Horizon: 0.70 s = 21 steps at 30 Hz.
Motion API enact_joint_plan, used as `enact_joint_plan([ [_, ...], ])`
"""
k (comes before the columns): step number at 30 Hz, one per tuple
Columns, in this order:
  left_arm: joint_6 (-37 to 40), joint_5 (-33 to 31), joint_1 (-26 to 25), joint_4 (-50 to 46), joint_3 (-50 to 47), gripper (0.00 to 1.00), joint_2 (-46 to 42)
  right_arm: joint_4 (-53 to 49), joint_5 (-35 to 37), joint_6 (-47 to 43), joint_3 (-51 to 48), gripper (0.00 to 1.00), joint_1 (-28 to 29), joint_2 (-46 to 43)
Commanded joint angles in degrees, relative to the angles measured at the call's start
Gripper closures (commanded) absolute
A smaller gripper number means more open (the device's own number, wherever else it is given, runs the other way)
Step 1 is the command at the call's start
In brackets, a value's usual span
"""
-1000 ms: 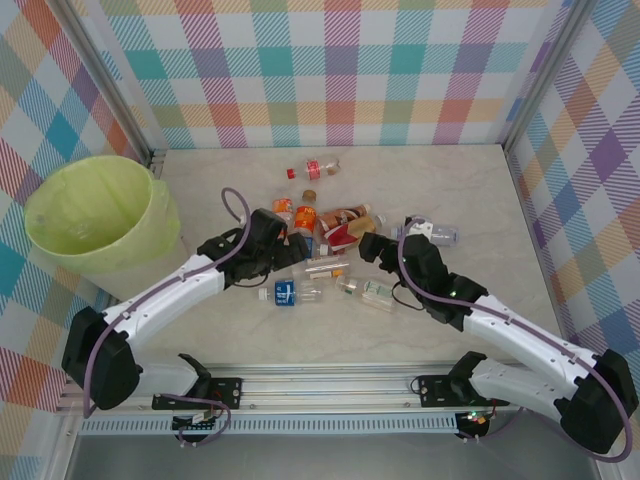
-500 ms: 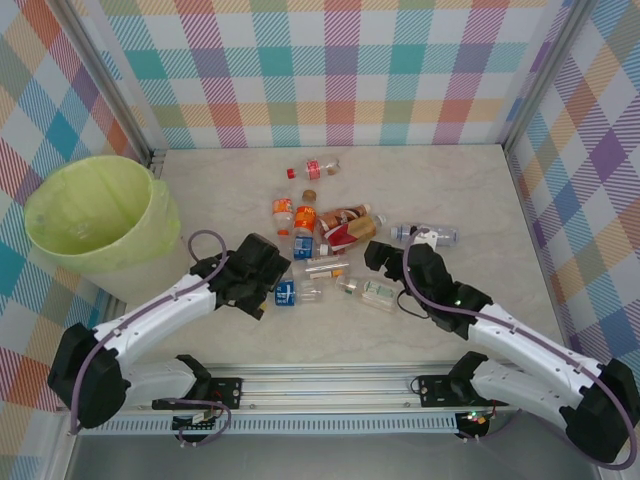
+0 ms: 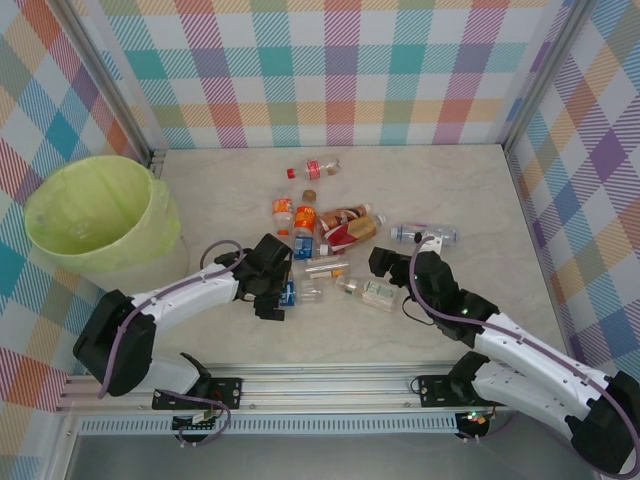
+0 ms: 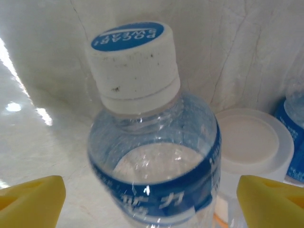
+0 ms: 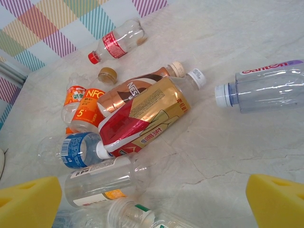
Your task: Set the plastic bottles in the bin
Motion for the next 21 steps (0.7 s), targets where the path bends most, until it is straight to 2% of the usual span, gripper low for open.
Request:
enact_joint_plan([
  [1, -5.69, 0.51, -0.7, 6.11, -2.34, 0.11, 3.54, 0.33, 0.03, -1.24, 0.0, 0.0, 0.29, -0.21],
  [6, -5.2, 0.16, -0.53, 10.94, -3.22, 0.19, 8.68, 0.06, -0.6, -0.88, 0.22, 0.0, 0.28, -0.11],
  [11, -4.55, -2.36, -0.35, 15.44, -5.47, 0.4, 7.91, -0.55, -0.84, -0.11, 0.57, 0.0, 0.28, 0.06],
  [12, -3.05, -3.45, -0.26, 15.72, -5.84, 0.42, 7.0, -0.39, -0.79, 0.16, 0.57, 0.0, 0.28, 0.06],
  [14, 2.12, -6.55, -0.08, 17.45, -6.84, 0.43, 4.7, 0.39, -0.76, 0.57, 0.4, 0.0, 0.28, 0.41],
  [17, 16.9, -12.39, -0.01, 21.96, -8.27, 0.51, 0.09, 1.68, -0.75, 0.97, 0.57, 0.0, 0.28, 1.43],
  [21, 33.48, -12.43, 2.12, 24.07, -10.01, 0.52, -7.6, 2.63, -0.66, 0.63, 1.46, 0.0, 0.28, 3.03],
])
